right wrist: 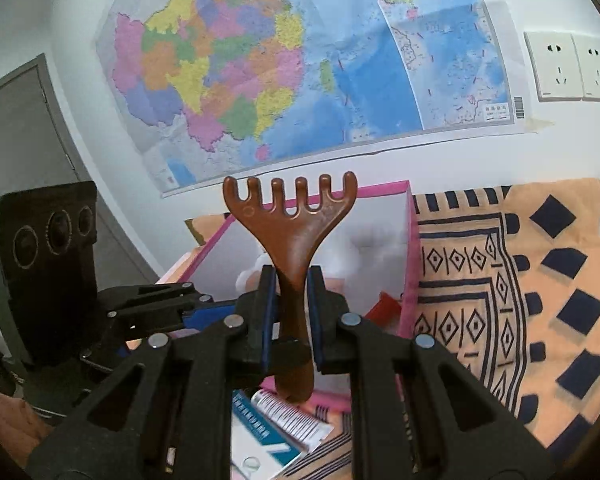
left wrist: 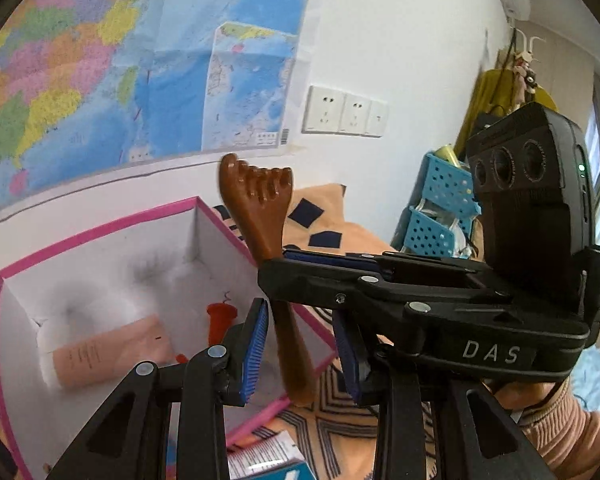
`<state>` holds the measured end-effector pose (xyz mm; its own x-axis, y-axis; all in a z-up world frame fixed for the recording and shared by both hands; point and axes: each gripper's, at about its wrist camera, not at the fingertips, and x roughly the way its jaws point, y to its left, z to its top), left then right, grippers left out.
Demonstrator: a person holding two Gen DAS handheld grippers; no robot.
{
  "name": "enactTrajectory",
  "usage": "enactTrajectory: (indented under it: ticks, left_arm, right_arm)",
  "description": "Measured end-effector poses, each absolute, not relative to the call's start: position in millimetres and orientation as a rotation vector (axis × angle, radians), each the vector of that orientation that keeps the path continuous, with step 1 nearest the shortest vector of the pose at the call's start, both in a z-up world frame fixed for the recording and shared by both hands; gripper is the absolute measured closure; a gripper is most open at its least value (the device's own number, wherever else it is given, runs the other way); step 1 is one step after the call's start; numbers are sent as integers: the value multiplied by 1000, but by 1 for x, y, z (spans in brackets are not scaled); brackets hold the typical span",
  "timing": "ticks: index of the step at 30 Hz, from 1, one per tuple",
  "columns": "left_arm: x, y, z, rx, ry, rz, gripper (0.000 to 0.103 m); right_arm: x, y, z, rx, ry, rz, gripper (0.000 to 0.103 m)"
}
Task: Organize rigid objects
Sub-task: 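Lower the back scratcher into the magenta box and open the right gripper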
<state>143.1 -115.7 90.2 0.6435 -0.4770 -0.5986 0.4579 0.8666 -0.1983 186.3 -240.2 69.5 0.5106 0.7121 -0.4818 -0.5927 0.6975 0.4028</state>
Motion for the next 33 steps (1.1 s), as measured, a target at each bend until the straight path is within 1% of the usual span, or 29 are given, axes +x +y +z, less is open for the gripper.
enactTrajectory:
  ticks: [9, 16, 23, 26, 28, 30, 31, 33]
  left_arm:
    - [169, -116, 77, -40, 743, -497, 70]
    - [169, -117, 86, -17, 707, -487, 71]
    - [184, -116, 68, -24, 761, -474, 71]
    - [192, -115, 55, -28, 801, -461, 67]
    - [194, -113, 49, -39, 822, -465, 64]
    - [195, -111, 47, -38, 827, -449, 59]
    - [194, -110, 46, -38, 828, -438, 55]
    - [191, -107, 46, -39, 822, -433, 54]
  right_arm:
    - [210, -232, 56, 192, 718, 762, 86]
    - [215, -233, 63, 220, 693, 768, 86]
    - [226, -226, 47, 186, 752, 741, 86]
    - [228, -224, 37, 171, 788, 711, 85]
    - [229, -223, 31, 163, 807, 686, 83]
    - [230, -223, 28, 157, 813, 667, 83]
    - [229, -223, 27, 151, 814, 659, 83]
    - [227, -225, 29, 139, 807, 640, 81]
